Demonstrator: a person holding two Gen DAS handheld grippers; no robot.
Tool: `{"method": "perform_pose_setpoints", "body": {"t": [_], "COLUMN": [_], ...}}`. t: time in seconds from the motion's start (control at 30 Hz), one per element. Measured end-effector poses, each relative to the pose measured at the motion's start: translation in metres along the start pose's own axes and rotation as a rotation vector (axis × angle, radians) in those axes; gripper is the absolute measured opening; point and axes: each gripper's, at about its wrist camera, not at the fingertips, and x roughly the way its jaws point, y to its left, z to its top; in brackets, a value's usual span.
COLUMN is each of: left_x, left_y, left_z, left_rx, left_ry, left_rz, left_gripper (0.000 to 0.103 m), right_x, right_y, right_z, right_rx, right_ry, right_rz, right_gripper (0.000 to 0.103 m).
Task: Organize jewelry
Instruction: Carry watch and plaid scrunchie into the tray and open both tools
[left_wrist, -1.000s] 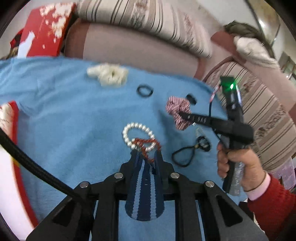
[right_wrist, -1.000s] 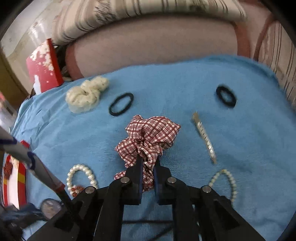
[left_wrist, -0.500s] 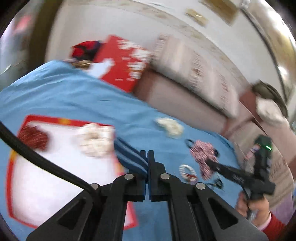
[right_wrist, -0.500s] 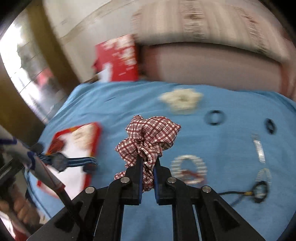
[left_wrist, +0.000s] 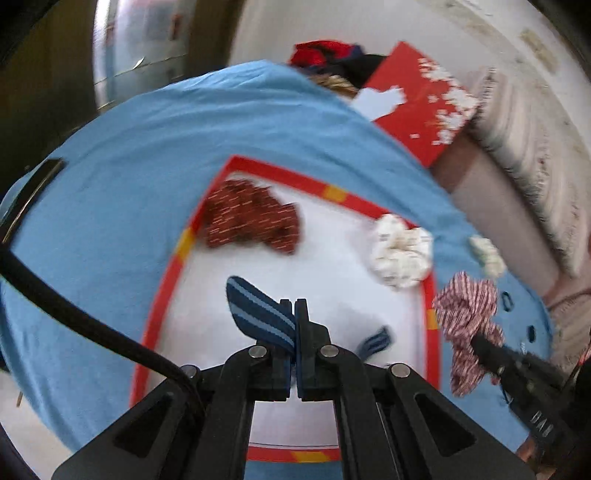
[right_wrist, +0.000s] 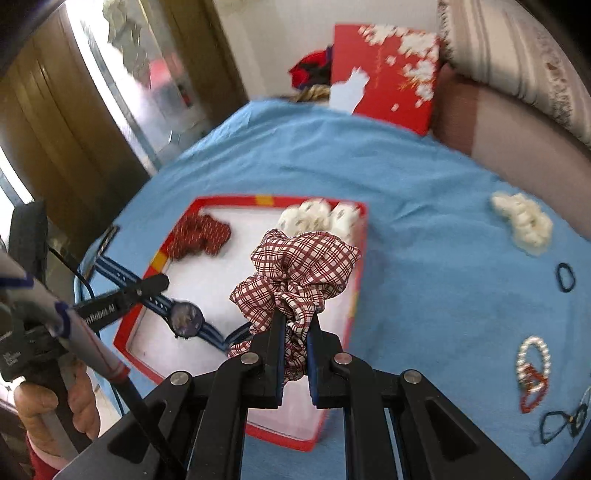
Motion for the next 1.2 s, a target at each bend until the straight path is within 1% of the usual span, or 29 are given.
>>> {"method": "perform_pose_setpoints", "body": {"t": [0.07, 0.2, 0.23, 0.27, 0.3, 0.33, 0.37, 0.43, 0.53, 0.6, 0.7, 0.83, 0.9, 1.13, 1.2], "left_x": [0.000, 0.001, -0.002, -0.004, -0.008, -0.011, -0.017, -0.026, -0.030, -0.030, -0.029, -0.025, -0.023, -0.022, -0.021], "left_y": [0.015, 0.040, 0.046, 0.051, 0.055, 0.059, 0.062, 0.066, 0.066, 0.064, 0.058, 0.057, 0.057, 0.057, 0.055], "left_z": [0.000, 0.003, 0.004, 0.005, 0.006, 0.008, 0.008, 0.008, 0.007, 0.007, 0.008, 0.010, 0.011, 0.012, 0.012], "left_rx": [-0.036, -0.111, -0.131, -0.147, -0.166, -0.184, -0.205, -0.228, -0.237, -0.230, -0.218, -0.226, -0.230, -0.234, -0.228], "left_ry": [0.009, 0.003, -0.007, -0.014, -0.025, -0.041, -0.069, -0.115, -0.148, -0.156, -0.155, -0.150, -0.146, -0.145, -0.144], "left_rz": [0.025, 0.127, 0.135, 0.125, 0.102, 0.084, 0.073, 0.065, 0.045, 0.037, 0.038, 0.033, 0.033, 0.032, 0.034], "left_gripper": [0.001, 0.003, 0.009, 0.015, 0.030, 0.041, 0.042, 0.043, 0.044, 0.044, 0.044, 0.045, 0.045, 0.045, 0.045], "right_x": [0.013, 0.029, 0.032, 0.034, 0.036, 0.040, 0.042, 0.047, 0.053, 0.058, 0.065, 0.065, 0.061, 0.034, 0.031], "right_y": [0.003, 0.009, 0.009, 0.010, 0.009, 0.007, 0.006, 0.003, 0.002, 0.002, 0.003, 0.013, 0.019, 0.021, 0.020], "right_z": [-0.005, -0.016, -0.018, -0.020, -0.019, -0.018, -0.018, -0.014, -0.007, -0.002, 0.001, -0.010, -0.018, -0.048, -0.055], "right_rx": [0.005, 0.003, -0.001, -0.002, -0.002, 0.002, 0.004, 0.002, -0.007, -0.016, -0.013, -0.064, -0.086, -0.059, -0.044], "right_ry": [0.029, 0.066, 0.070, 0.072, 0.074, 0.079, 0.080, 0.075, 0.071, 0.069, 0.091, 0.115, 0.126, 0.153, 0.162], "right_rz": [-0.003, -0.035, -0.052, -0.066, -0.076, -0.087, -0.093, -0.115, -0.132, -0.149, -0.138, -0.144, -0.131, -0.047, -0.037], "right_gripper": [0.010, 0.010, 0.010, 0.010, 0.010, 0.010, 0.010, 0.011, 0.011, 0.012, 0.012, 0.012, 0.012, 0.012, 0.015]}}
